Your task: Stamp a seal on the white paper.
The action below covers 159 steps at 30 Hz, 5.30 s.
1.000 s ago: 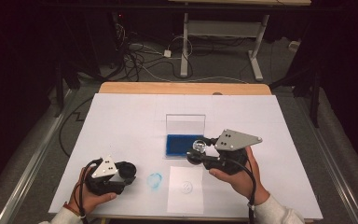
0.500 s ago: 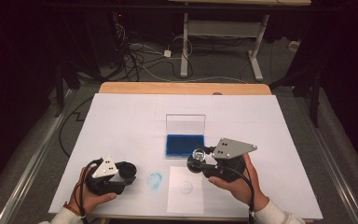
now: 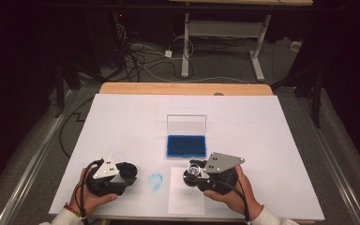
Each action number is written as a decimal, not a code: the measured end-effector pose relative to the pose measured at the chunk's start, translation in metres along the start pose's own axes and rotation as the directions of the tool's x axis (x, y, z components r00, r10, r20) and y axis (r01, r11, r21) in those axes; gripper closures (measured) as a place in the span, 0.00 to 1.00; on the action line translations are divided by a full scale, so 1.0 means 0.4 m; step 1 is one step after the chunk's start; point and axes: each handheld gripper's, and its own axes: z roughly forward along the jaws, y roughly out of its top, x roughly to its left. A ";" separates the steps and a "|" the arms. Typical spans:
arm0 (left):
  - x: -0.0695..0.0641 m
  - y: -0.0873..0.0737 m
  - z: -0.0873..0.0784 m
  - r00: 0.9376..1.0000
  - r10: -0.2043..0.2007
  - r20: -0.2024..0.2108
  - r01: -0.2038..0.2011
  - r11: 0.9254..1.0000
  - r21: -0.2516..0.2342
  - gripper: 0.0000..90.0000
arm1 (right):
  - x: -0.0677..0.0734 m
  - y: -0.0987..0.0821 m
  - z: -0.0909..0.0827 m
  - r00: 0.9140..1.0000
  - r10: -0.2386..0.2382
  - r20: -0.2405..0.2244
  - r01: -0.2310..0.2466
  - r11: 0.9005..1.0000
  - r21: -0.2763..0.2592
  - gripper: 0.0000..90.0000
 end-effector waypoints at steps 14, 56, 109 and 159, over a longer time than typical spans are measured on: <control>0.001 0.000 -0.001 1.000 -0.002 0.000 0.002 1.000 0.000 0.41 | 0.029 -0.034 0.048 0.999 -0.038 -0.038 0.041 0.997 0.064 0.63; -0.001 0.000 0.000 1.000 -0.002 0.001 0.002 1.000 0.006 0.41 | 0.044 -0.065 0.096 0.998 -0.048 -0.043 0.054 0.985 0.161 0.63; -0.004 0.001 0.002 1.000 0.002 0.007 -0.002 1.000 0.006 0.41 | 0.056 -0.059 0.100 0.995 -0.096 -0.015 0.097 0.975 0.200 0.63; -0.003 0.002 0.005 1.000 0.007 0.009 -0.007 1.000 0.010 0.41 | 0.067 -0.049 0.104 0.992 -0.127 0.006 0.122 0.965 0.230 0.63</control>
